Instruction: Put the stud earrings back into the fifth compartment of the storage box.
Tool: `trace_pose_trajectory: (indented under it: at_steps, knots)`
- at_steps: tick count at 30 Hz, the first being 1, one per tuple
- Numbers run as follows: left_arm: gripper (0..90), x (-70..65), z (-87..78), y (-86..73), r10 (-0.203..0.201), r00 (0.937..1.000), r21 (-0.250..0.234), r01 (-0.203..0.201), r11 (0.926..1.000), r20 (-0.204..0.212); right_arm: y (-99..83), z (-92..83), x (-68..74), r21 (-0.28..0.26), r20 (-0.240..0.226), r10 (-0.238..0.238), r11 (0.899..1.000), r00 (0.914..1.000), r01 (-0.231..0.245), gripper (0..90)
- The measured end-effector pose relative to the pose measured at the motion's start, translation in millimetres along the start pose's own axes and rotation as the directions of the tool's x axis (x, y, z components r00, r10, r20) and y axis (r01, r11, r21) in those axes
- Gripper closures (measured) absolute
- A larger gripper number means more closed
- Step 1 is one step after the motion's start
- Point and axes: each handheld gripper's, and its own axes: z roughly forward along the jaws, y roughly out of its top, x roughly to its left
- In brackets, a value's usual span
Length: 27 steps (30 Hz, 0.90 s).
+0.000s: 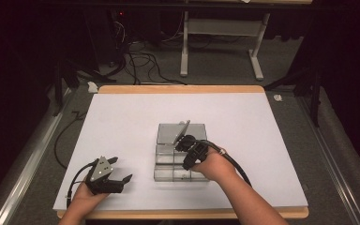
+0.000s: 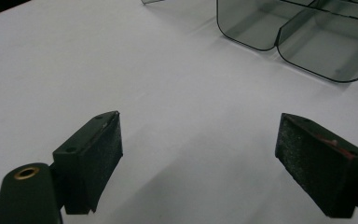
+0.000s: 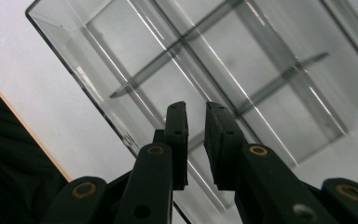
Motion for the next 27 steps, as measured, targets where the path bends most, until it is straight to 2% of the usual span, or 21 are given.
trace_pose_trajectory:
  at_steps: [1,2,4,5,8,9,10,13,19,23,24,26,27]
  knots:
    - [15.3,0.0,0.0,0.0,0.0,1.0,0.0,0.0,1.0,0.0,-1.7,-1.7,-2.2,-0.004,0.003,-0.002,1.0,1.0,0.002,79.0]
    - [15.3,0.1,0.1,0.0,-0.002,1.0,0.0,0.002,1.0,0.001,-3.2,-3.6,-1.1,0.005,0.007,0.034,0.999,0.9994,-0.034,78.4]
    - [15.4,0.1,0.0,0.0,-0.003,1.0,-0.001,0.003,1.0,0.001,-6.5,-6.9,-5.0,0.005,0.012,0.036,0.999,0.9993,-0.036,77.9]
    - [15.3,0.1,-0.1,0.0,-0.001,1.0,0.0,0.001,1.0,0.001,-9.1,-8.0,-8.2,-0.002,0.017,0.02,1.0,0.9997,-0.02,77.1]
    - [15.4,-0.1,0.1,0.0,-0.001,1.0,-0.001,0.001,1.0,0.0,-16.7,-14.0,-14.5,-0.01,0.029,0.042,0.999,0.9987,-0.042,74.4]
    - [15.4,-0.2,0.1,0.0,-0.001,1.0,-0.001,0.001,1.0,0.001,-21.1,-17.6,-16.4,-0.01,0.037,0.081,0.997,0.996,-0.08,73.1]
    - [15.4,-0.2,0.1,0.0,0.0,1.0,-0.001,0.0,1.0,0.0,-23.6,-18.4,-19.6,-0.022,0.041,0.068,0.998,0.9969,-0.067,72.2]
    - [15.3,-0.4,0.1,-0.1,0.002,1.0,-0.001,-0.002,1.0,-0.001,-32.4,-24.2,-26.0,-0.025,0.048,0.104,0.994,0.9935,-0.102,70.5]
    - [15.4,-0.3,0.1,-0.1,0.003,1.0,0.001,-0.002,1.0,-0.002,-53.7,-29.2,-41.1,-0.042,0.064,0.148,0.989,0.987,-0.145,67.5]
    - [15.3,-0.3,0.1,0.0,0.003,1.0,0.001,-0.003,1.0,-0.002,-66.7,-28.5,-50.9,-0.048,0.071,0.156,0.987,0.9851,-0.153,65.8]
    - [15.3,-0.4,0.0,-0.1,0.003,1.0,0.0,-0.003,1.0,-0.002,-70.9,-28.3,-52.8,-0.05,0.071,0.179,0.983,0.9814,-0.175,65.6]
    - [15.4,-0.6,0.0,-0.1,0.005,1.0,0.0,-0.005,1.0,-0.004,-76.8,-26.9,-58.1,-0.053,0.075,0.172,0.984,0.9822,-0.169,65.0]
    - [15.3,-0.6,-0.1,-0.1,0.005,1.0,-0.001,-0.005,1.0,-0.004,-80.1,-26.4,-58.3,-0.044,0.071,0.211,0.977,0.9749,-0.208,64.6]
